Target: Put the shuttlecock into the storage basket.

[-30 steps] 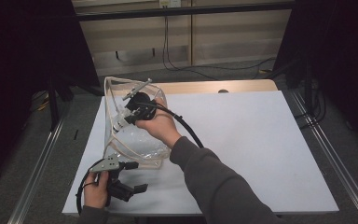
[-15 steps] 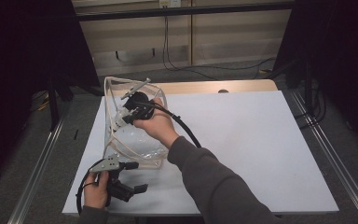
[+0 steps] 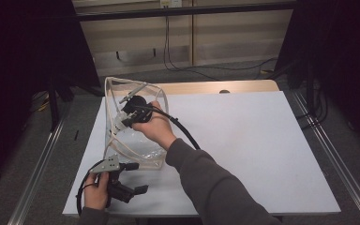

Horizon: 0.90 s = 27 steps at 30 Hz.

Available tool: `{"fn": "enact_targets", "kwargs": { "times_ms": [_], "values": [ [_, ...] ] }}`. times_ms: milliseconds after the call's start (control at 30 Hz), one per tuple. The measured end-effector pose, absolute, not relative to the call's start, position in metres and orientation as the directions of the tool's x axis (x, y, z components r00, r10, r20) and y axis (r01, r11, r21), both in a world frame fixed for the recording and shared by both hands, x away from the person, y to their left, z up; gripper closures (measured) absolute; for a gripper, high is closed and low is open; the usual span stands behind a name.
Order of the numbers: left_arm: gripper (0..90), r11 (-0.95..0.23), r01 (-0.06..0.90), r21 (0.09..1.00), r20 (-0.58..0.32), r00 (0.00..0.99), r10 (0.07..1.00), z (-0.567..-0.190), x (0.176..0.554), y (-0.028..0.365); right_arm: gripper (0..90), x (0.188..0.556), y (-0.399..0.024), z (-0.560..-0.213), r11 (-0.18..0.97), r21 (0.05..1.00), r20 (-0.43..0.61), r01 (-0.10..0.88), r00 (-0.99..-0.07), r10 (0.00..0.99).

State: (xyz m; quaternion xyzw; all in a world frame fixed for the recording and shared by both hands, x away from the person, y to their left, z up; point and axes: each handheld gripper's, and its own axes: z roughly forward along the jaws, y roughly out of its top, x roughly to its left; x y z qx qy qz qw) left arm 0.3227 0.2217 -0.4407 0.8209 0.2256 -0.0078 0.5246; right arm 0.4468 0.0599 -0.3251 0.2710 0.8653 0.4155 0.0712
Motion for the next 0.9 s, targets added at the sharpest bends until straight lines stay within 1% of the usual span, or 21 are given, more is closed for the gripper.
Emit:
{"fn": "enact_targets", "kwargs": {
  "times_ms": [467, 900],
  "values": [
    [2.9, -0.352, 0.377, 0.857, -0.247, 0.899, 0.361, -0.441, 0.323, 0.223, 87.8, 0.448, 0.069, -0.343, 0.541, 0.739, 0.093, 0.402, -0.855, 0.51],
    [2.9, -0.351, 0.378, 0.857, -0.247, 0.898, 0.364, -0.441, 0.323, 0.223, 87.4, 0.45, 0.072, -0.352, 0.553, 0.727, 0.091, 0.406, -0.856, 0.508]
  ]
}}
